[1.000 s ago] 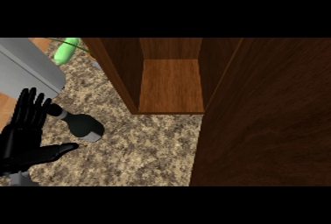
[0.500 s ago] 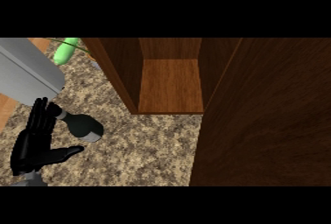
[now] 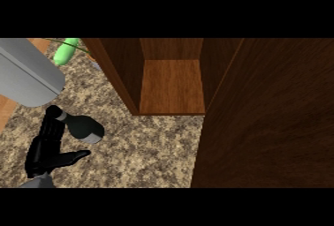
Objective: Pick up the wine, place it into the cabinet and close the cabinet
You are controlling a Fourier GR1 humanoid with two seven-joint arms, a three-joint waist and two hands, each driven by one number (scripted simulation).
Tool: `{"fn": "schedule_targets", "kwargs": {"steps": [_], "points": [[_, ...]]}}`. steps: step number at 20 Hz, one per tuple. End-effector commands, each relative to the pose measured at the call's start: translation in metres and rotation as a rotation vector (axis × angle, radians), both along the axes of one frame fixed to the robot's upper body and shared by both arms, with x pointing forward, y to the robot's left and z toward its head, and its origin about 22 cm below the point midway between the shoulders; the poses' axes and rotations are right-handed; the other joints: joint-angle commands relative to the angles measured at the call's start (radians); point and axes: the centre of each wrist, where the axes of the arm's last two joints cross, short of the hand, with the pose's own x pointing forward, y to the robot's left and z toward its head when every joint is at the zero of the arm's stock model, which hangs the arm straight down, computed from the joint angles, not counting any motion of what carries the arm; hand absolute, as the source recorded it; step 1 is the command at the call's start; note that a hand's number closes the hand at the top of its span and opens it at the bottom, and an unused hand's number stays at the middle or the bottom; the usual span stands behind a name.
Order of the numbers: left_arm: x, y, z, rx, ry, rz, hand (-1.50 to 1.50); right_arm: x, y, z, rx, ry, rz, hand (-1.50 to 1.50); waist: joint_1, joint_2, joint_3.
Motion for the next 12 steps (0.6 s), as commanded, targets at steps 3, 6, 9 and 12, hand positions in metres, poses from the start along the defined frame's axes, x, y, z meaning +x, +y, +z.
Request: {"fn": "schedule_targets", "kwargs": {"steps": [3,6,9,12], "points": [[-0.014,0.013,-0.030,-0.031,-0.003,-0.004,-1.50,-0.025,-0.006,0.001,0.019,0.012,0.079,-1.50,0.001,0.000,0.000],[-0.013,-0.001,-0.041,-0.082,0.009,0.015,-1.50,-0.032,0.003,0.000,0.039,0.027,0.076,-1.50,0.000,-0.001,-0.001],[0.021,0.000,-0.028,-0.089,0.017,-0.007,-1.50,-0.016,-0.006,0.003,0.053,0.021,0.042,-1.50,0.001,0.001,0.000],[0.013,0.018,-0.043,-0.095,0.011,-0.005,-1.50,-0.027,0.002,-0.001,0.028,0.025,0.064,-1.50,-0.010,0.003,-0.001]]}}
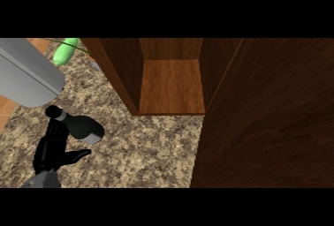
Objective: Pick up the wine, place it into the cabinet and close the cabinet
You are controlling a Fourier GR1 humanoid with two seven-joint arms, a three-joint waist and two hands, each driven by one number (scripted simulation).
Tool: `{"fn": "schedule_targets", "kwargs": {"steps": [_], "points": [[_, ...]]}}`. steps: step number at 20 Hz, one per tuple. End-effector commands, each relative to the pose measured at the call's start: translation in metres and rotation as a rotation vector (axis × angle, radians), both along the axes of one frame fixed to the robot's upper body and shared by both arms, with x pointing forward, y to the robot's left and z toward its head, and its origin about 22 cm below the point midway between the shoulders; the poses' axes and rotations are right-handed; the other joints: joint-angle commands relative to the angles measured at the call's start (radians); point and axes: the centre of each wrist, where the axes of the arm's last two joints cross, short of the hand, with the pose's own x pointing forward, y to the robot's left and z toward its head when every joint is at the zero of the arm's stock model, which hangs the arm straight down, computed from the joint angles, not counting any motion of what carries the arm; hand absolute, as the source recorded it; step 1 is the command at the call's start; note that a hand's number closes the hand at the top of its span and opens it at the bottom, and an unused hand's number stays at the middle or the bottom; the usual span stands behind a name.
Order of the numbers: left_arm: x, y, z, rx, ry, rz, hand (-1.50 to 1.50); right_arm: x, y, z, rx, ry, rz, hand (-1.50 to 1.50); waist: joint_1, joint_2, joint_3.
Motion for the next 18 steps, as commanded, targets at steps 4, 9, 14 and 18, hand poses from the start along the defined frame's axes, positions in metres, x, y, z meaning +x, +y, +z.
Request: {"fn": "schedule_targets", "kwargs": {"steps": [4,9,14,18], "points": [[0.005,0.002,-0.013,-0.004,-0.009,-0.045,-1.50,-0.017,-0.014,0.002,-0.004,0.025,0.037,-1.50,0.001,0.001,0.000],[0.015,0.000,-0.012,0.007,-0.037,-0.023,-1.50,-0.026,-0.008,-0.002,0.005,0.025,0.069,-1.50,-0.004,0.001,0.000],[0.029,-0.006,-0.011,-0.088,-0.057,-0.057,1.50,-0.035,-0.005,-0.001,0.015,0.045,0.062,-1.50,-0.016,0.000,-0.002],[0.036,-0.016,-0.010,-0.017,-0.076,-0.139,1.50,-0.028,-0.013,-0.007,0.009,0.033,0.053,-1.50,-0.007,0.001,0.000]]}}
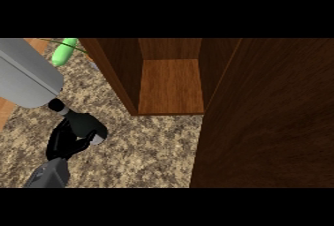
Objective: Pick up the wine, place it into the cabinet and close the cabinet
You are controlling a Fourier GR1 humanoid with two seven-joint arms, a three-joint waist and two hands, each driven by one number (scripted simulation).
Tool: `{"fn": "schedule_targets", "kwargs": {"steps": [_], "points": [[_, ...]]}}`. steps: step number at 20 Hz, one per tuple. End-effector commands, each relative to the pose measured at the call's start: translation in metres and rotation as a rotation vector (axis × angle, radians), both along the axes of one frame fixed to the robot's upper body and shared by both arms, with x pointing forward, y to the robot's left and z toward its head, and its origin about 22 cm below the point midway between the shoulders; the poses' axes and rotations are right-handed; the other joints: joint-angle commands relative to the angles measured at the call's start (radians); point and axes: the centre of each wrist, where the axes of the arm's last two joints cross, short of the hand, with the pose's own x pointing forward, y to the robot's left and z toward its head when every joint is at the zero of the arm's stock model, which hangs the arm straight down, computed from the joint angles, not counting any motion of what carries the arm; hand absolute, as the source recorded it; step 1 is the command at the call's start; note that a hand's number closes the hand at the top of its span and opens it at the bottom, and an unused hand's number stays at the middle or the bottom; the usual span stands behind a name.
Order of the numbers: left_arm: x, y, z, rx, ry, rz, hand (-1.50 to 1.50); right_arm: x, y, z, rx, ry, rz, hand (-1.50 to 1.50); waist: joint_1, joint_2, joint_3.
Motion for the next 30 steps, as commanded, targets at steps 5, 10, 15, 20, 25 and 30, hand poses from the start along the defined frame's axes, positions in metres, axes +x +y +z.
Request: {"fn": "schedule_targets", "kwargs": {"steps": [5,10,15,20,25,30], "points": [[0.006,-0.021,-0.002,0.220,-0.162,-0.059,1.50,-0.026,-0.006,0.002,0.012,0.005,0.083,-1.50,-0.006,-0.001,0.000],[0.022,-0.064,0.005,0.194,-0.200,-0.099,1.50,-0.025,-0.006,-0.006,0.001,0.034,0.055,-1.50,0.013,-0.006,0.002],[0.012,-0.101,0.006,0.205,-0.248,-0.109,1.50,-0.018,-0.006,0.003,0.000,0.025,0.047,-1.50,0.021,-0.007,0.002],[0.031,-0.122,0.051,0.220,-0.377,-0.117,1.50,-0.006,-0.015,0.000,0.011,0.034,0.015,-1.50,0.026,-0.008,0.003],[0.016,-0.151,0.079,0.164,-0.369,-0.194,1.50,-0.018,-0.002,-0.004,0.006,0.021,0.046,-1.50,0.024,-0.011,0.002],[0.003,-0.185,0.127,0.063,-0.375,-0.248,1.50,-0.008,-0.016,-0.007,0.013,0.029,0.032,-1.50,0.023,-0.010,0.003]]}}
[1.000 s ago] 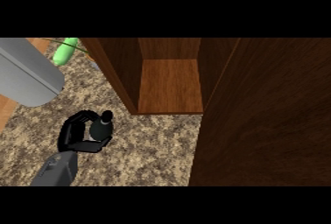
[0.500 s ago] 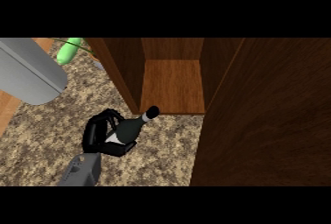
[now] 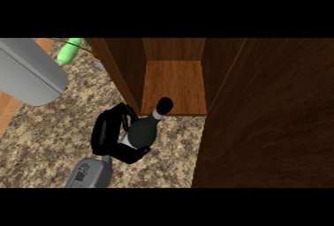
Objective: Pick up the wine, place it into the cabinet and close the cabinet
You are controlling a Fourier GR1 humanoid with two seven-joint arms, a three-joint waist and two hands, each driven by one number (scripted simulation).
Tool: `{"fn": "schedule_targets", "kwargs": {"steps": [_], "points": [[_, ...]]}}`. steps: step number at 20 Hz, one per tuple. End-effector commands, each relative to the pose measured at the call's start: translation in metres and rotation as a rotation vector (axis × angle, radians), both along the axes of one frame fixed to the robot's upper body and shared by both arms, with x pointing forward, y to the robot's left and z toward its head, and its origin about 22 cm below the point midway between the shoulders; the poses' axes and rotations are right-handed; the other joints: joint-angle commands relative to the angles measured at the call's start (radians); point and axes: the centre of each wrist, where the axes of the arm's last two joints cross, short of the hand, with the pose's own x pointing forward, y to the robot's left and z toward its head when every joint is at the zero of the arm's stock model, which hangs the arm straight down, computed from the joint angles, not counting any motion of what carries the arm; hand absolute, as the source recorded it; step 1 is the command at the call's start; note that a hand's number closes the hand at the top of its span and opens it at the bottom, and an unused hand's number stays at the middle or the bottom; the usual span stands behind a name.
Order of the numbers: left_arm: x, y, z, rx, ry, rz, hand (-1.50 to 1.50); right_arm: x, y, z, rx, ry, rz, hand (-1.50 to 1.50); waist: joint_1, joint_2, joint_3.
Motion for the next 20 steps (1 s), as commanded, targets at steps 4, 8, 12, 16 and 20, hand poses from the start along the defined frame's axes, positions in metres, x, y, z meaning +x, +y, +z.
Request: {"fn": "schedule_targets", "kwargs": {"steps": [4,8,12,16,20], "points": [[-0.018,-0.051,0.064,-0.084,0.034,-0.031,1.50,-0.024,-0.001,-0.003,0.013,0.008,0.075,-1.50,-0.008,0.002,-0.001],[-0.011,-0.075,0.118,-0.072,0.018,0.002,1.50,-0.019,-0.006,-0.008,0.008,0.006,0.063,-1.50,-0.009,0.004,0.000],[0.013,-0.082,0.152,-0.048,0.051,0.014,1.50,-0.017,-0.006,0.001,0.017,0.007,0.062,-1.50,-0.011,0.005,0.000],[0.033,-0.099,0.165,-0.052,0.113,0.033,1.50,-0.017,-0.008,0.001,0.000,0.006,0.079,-1.50,-0.019,0.007,-0.001],[0.050,-0.098,0.168,-0.022,0.086,0.083,1.50,-0.015,-0.003,-0.003,0.011,0.003,0.068,-1.50,-0.014,0.008,-0.001]]}}
